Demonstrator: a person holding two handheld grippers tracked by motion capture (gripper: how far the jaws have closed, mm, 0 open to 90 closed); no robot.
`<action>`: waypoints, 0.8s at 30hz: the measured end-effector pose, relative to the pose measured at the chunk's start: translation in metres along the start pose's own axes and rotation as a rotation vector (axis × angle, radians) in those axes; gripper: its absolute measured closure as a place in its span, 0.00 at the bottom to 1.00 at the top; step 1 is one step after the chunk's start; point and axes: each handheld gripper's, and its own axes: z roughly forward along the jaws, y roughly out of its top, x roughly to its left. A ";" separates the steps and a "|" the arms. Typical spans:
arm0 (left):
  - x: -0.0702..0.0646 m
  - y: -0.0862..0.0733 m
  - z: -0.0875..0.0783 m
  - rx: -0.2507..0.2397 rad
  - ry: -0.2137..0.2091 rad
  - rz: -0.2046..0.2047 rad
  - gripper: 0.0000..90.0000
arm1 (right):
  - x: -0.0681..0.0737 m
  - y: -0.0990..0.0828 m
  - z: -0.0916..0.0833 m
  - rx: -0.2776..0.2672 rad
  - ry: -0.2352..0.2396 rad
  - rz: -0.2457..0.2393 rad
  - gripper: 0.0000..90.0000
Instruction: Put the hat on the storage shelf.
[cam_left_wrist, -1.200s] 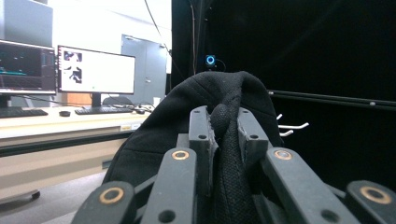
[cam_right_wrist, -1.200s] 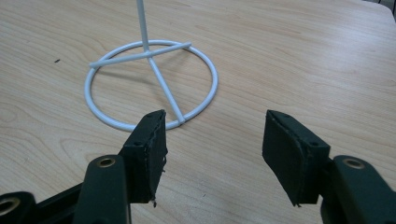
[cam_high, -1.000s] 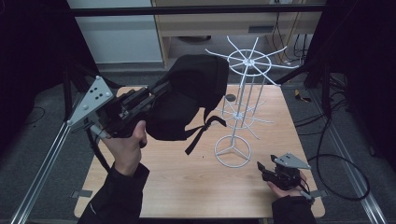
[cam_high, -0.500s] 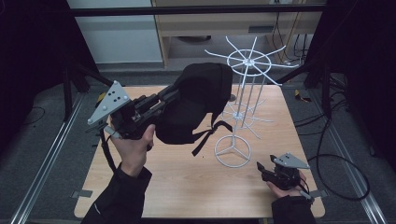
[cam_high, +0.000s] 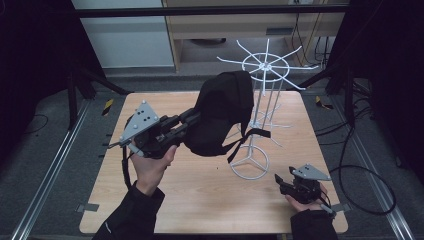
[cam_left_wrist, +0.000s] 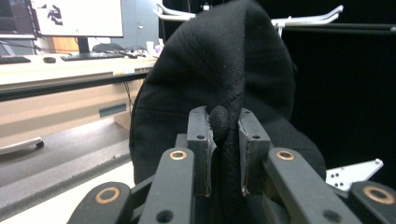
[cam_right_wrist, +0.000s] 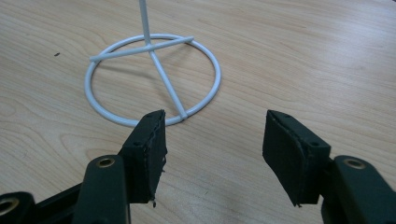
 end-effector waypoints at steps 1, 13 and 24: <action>-0.001 -0.001 0.001 0.007 0.000 0.004 0.86 | 0.000 0.000 0.000 0.000 0.001 0.004 0.44; -0.012 -0.014 0.015 0.051 -0.026 0.018 0.82 | -0.001 -0.001 0.001 0.005 -0.002 -0.002 0.43; -0.014 -0.022 0.016 0.064 -0.042 0.028 0.62 | -0.001 -0.002 0.002 0.008 -0.003 0.002 0.43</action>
